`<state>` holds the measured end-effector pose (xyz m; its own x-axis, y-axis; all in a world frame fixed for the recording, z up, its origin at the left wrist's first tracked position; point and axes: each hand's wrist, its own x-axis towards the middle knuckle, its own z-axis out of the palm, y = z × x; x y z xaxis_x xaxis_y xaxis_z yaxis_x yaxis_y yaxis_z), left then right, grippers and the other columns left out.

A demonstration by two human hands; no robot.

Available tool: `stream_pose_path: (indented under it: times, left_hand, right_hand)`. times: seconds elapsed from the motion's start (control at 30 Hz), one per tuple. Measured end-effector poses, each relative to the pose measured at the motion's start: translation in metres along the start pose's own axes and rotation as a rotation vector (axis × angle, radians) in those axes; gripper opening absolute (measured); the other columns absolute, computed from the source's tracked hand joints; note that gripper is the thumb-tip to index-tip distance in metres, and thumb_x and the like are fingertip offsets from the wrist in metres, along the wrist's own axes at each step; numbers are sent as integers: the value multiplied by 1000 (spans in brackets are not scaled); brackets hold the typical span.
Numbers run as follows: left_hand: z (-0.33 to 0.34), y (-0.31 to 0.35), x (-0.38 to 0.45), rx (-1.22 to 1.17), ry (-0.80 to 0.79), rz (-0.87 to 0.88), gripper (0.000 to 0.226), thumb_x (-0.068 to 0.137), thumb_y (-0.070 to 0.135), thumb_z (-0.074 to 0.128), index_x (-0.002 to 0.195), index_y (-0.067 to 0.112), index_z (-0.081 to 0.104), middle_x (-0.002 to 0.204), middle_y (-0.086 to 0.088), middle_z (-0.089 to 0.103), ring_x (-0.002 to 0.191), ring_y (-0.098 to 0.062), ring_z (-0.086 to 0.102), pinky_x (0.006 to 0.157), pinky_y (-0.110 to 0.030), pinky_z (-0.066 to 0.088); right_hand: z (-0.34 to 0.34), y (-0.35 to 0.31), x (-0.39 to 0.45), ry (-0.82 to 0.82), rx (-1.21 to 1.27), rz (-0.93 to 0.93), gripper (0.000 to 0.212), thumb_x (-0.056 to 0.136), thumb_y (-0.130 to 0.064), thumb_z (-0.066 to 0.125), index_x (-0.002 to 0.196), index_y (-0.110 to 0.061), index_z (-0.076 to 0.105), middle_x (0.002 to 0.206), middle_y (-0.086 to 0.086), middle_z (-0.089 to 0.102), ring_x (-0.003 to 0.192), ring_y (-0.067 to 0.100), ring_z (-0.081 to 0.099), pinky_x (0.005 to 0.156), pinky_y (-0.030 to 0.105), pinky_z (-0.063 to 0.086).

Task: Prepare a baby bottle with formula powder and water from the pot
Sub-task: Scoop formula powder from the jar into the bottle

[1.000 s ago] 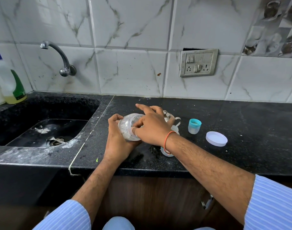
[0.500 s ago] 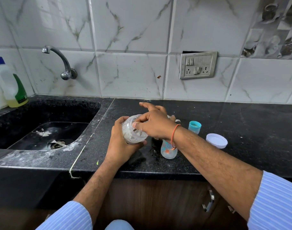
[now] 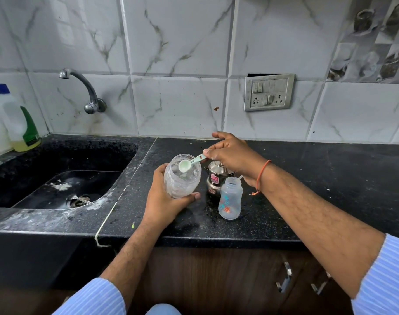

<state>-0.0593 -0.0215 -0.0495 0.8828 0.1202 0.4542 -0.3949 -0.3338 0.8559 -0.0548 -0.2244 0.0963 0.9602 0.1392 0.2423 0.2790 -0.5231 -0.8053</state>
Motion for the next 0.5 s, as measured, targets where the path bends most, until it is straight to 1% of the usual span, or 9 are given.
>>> stream_pose_path:
  times: [0.1,0.17,0.2,0.23,0.27,0.33,0.37,0.43,0.5]
  left_hand:
    - [-1,3,-2,30,6,-40,106,63,33,110,147,35,43,138,21,64,128,7,61,108,-21,48]
    - [-2,4,-3,62,15,-73,105,63,38,109,145,35,45,133,26,64,124,11,60,105,-23,50]
    - [-2,5,-3,83,23,-95,103,63,40,109,145,34,46,130,28,63,120,10,62,103,-25,51]
    - [-2,6,-3,106,35,-119,101,64,41,108,144,33,47,126,29,63,116,6,64,101,-27,51]
    - [-1,6,-3,132,48,-143,99,64,44,108,143,32,48,122,29,63,114,-1,66,99,-28,51]
    - [-1,7,-1,173,61,-192,97,66,48,106,142,30,49,116,28,62,115,-11,66,97,-31,50]
    - [0,7,-1,201,59,-212,97,66,52,105,142,29,48,116,24,64,116,-14,66,98,-35,52]
    - [0,5,0,278,50,-237,103,62,63,102,143,28,47,121,14,68,120,-21,68,105,-44,56]
    - [1,3,0,331,42,-251,110,61,69,100,146,29,44,128,9,70,124,-25,68,108,-49,56]
  right_hand:
    - [-10,6,0,7,63,15,16,96,-29,75,82,-31,83,156,-12,48,145,11,44,120,42,40]
    - [-18,9,-3,21,97,7,17,97,-28,74,83,-29,83,153,-11,51,141,10,49,119,44,41]
    - [-22,11,-5,23,116,6,18,98,-26,73,83,-28,83,152,-10,53,138,9,51,118,42,42]
    - [-27,12,-7,23,130,6,18,99,-25,72,84,-27,82,152,-9,53,135,8,53,114,38,44]
    - [-31,13,-10,26,143,9,18,100,-23,71,86,-27,81,151,-8,54,131,6,54,107,32,44]
    - [-39,16,-17,34,168,12,20,101,-20,69,85,-24,80,148,-6,55,120,1,55,92,21,43]
    - [-43,19,-21,41,183,15,22,102,-19,68,84,-23,80,146,-6,56,118,0,55,87,18,41]
    - [-51,26,-27,65,203,21,25,103,-17,67,82,-23,79,144,-4,57,122,5,55,86,17,41]
    - [-58,34,-32,95,198,18,26,103,-16,67,82,-25,79,143,-2,58,124,9,56,90,18,43]
